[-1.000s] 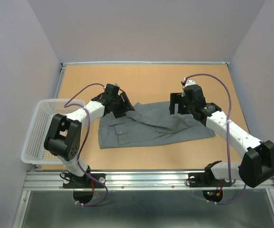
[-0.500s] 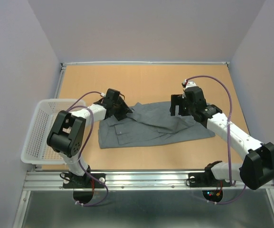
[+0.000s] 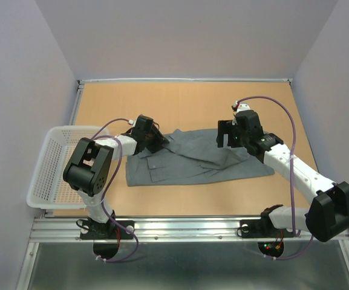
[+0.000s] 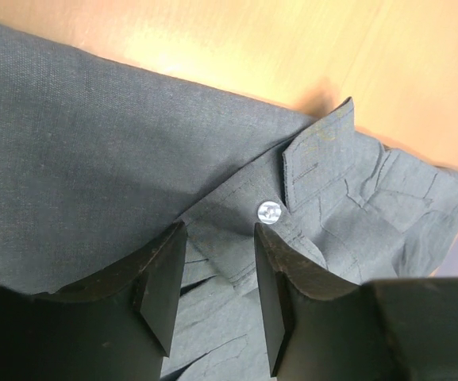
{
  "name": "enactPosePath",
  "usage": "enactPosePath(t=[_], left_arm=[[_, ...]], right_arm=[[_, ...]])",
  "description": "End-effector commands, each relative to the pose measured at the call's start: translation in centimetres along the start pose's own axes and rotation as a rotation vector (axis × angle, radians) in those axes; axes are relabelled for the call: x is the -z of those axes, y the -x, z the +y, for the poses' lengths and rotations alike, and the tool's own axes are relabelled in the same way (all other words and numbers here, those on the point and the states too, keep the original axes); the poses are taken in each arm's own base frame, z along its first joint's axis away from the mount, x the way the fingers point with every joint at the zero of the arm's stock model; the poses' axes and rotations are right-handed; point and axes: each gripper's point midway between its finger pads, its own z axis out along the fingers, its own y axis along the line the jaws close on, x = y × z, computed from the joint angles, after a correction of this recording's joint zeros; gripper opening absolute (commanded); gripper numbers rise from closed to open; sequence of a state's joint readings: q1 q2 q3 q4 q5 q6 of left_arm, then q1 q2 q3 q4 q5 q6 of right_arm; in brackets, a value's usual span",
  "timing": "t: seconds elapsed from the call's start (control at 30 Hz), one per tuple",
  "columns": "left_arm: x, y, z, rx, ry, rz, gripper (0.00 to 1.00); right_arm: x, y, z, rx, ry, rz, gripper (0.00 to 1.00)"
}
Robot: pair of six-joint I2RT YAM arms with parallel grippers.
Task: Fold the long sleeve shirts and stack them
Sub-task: Fold the shirt
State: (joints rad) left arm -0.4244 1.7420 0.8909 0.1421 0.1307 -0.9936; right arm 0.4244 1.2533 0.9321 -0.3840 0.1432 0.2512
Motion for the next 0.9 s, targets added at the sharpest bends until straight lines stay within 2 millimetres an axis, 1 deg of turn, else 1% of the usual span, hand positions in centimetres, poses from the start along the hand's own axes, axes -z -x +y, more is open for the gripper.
enactPosePath(t=[0.0, 0.1, 0.13, 0.2, 0.23, 0.33, 0.37, 0.43, 0.53, 0.6, 0.67, 0.73, 0.83, 0.87], left_arm=[[-0.9, -1.6, 3.0, 0.0, 0.074, 0.033, 0.54], [-0.7, -1.6, 3.0, -0.007, 0.073, 0.026, 0.59], [-0.6, -1.5, 3.0, -0.011, 0.074, 0.022, 0.59], [-0.6, -1.3, 3.0, -0.011, 0.084, 0.015, 0.55], [-0.7, -1.3, 3.1, -0.011, 0.09, 0.016, 0.52], [-0.9, -1.3, 3.3, -0.013, 0.108, 0.019, 0.33], [-0.9, -1.4, 3.5, -0.018, 0.114, 0.021, 0.23], [-1.1, -1.4, 3.4, -0.025, 0.118, 0.022, 0.14], [-1.2, -1.2, 3.0, -0.046, 0.121, 0.019, 0.07], [-1.2, -1.0, 2.6, -0.062, 0.127, 0.009, 0.04], [-1.3, -1.0, 2.8, -0.068, 0.143, 0.013, 0.0], [-1.1, -0.9, 2.4, -0.072, 0.144, 0.012, 0.02], [-0.3, -0.3, 1.6, -0.082, 0.132, -0.015, 0.12], [0.3, 0.2, 0.9, -0.082, 0.112, -0.036, 0.2]], right_arm=[[0.1, 0.8, -0.3, -0.003, -0.005, -0.043, 0.94], [0.2, 0.9, -0.3, -0.003, -0.003, -0.045, 0.94], [0.2, 1.0, -0.3, -0.002, -0.004, -0.047, 0.93], [0.1, 0.9, -0.3, -0.003, -0.004, -0.044, 0.93], [0.1, 0.9, -0.3, -0.003, -0.004, -0.042, 0.93], [0.1, 0.9, -0.2, -0.003, -0.001, -0.043, 0.93], [0.0, 0.9, -0.2, -0.001, -0.001, -0.042, 0.93], [0.1, 0.9, -0.2, -0.001, 0.0, -0.044, 0.93], [0.2, 0.7, -0.3, -0.001, -0.003, -0.042, 0.93], [0.2, 0.5, -0.4, -0.004, -0.003, -0.04, 0.93], [0.3, 0.5, -0.2, -0.004, 0.005, -0.04, 0.93], [0.4, 0.8, 0.4, 0.037, 0.048, -0.04, 0.91], [0.7, 0.9, 2.0, 0.076, 0.139, -0.03, 0.91], [0.8, 1.0, 2.9, 0.083, 0.191, -0.022, 0.91]])
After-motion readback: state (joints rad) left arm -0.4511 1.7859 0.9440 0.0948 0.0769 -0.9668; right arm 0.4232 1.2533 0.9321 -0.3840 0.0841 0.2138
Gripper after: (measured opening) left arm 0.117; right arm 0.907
